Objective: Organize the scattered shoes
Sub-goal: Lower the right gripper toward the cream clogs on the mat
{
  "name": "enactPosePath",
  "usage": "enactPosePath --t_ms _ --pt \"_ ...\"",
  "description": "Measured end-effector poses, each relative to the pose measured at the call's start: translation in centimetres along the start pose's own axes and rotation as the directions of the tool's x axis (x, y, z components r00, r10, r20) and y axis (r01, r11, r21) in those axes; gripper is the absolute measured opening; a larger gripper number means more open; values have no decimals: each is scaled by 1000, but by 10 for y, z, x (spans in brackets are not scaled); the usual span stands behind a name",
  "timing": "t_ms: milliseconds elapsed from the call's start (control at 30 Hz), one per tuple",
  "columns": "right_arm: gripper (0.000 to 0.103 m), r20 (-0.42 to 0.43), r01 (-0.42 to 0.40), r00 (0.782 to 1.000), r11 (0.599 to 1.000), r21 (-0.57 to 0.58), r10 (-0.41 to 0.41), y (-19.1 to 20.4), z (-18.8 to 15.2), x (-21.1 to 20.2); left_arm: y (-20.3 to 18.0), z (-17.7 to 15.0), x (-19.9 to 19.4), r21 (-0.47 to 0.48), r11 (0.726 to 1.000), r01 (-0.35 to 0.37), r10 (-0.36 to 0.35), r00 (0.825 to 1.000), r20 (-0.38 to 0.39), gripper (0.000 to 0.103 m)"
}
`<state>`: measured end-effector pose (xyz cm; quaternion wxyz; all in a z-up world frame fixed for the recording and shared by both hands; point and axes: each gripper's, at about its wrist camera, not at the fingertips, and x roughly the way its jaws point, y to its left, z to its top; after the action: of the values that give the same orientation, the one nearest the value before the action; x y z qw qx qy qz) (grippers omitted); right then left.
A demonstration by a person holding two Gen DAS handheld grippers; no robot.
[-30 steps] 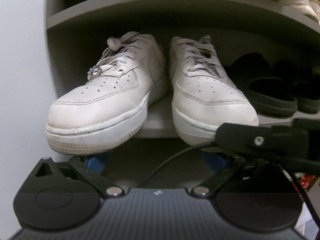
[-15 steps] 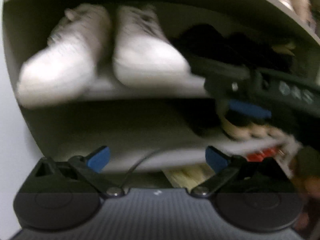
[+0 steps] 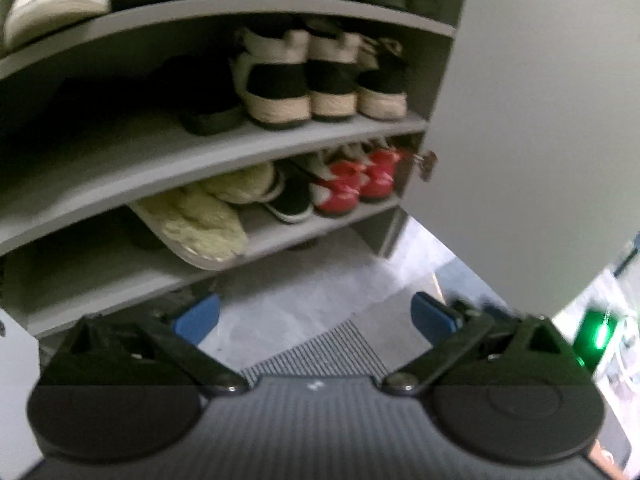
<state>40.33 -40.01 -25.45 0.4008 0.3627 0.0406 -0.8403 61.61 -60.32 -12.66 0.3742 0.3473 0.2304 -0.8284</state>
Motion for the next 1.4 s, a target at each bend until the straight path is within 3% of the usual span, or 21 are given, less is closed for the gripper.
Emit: enactPosePath --t_ms 133,267,300,400,567,733,867,933,1033,1067,1133,1167,1300,1400 --pt "60 -85 214 974 975 63 -208 -82 -44 -20 -8 -8 2 -3 1000 24 -24 999 -33 103" --pt "65 -150 393 914 915 89 -378 -149 -73 -52 -10 -14 4 -18 999 30 -31 997 -72 103" --pt "71 -167 437 893 895 94 -418 -166 -81 -60 -9 -15 6 -29 999 32 -34 996 -82 103" --pt "73 -218 560 819 822 103 -531 -217 -102 -84 -10 -19 9 -60 997 45 -52 991 -122 103" --pt "74 -296 734 668 670 111 -682 -299 -136 -121 -14 -21 9 -76 994 74 -83 988 -134 103" --pt "74 -241 740 671 610 284 -701 -319 -115 -117 -13 -2 2 12 997 79 -78 994 -79 103" --pt "74 -206 713 682 574 401 -702 -338 -86 -105 -8 22 10 29 989 147 -142 981 -129 103" --pt "74 -247 725 678 574 382 -692 -358 -83 -101 -12 35 17 64 982 180 -169 974 -148 103" --pt "73 -365 750 660 605 268 -656 -384 -90 -91 -20 58 23 127 982 141 -134 989 -61 103" --pt "73 -453 754 639 624 206 -622 -397 -97 -87 -20 61 24 136 981 139 -134 990 -43 103" --pt "73 -543 758 602 633 157 -585 -409 -105 -85 -19 63 27 149 978 147 -147 989 -12 103" --pt "73 -601 759 568 640 119 -562 -418 -111 -84 -19 61 32 159 977 139 -138 990 -14 103" --pt "73 -730 752 473 657 44 -493 -439 -130 -84 -20 46 47 166 969 180 -162 980 -115 103" --pt "74 -787 736 452 674 63 -419 -449 -145 -87 -18 48 43 164 967 195 -181 978 -101 103"
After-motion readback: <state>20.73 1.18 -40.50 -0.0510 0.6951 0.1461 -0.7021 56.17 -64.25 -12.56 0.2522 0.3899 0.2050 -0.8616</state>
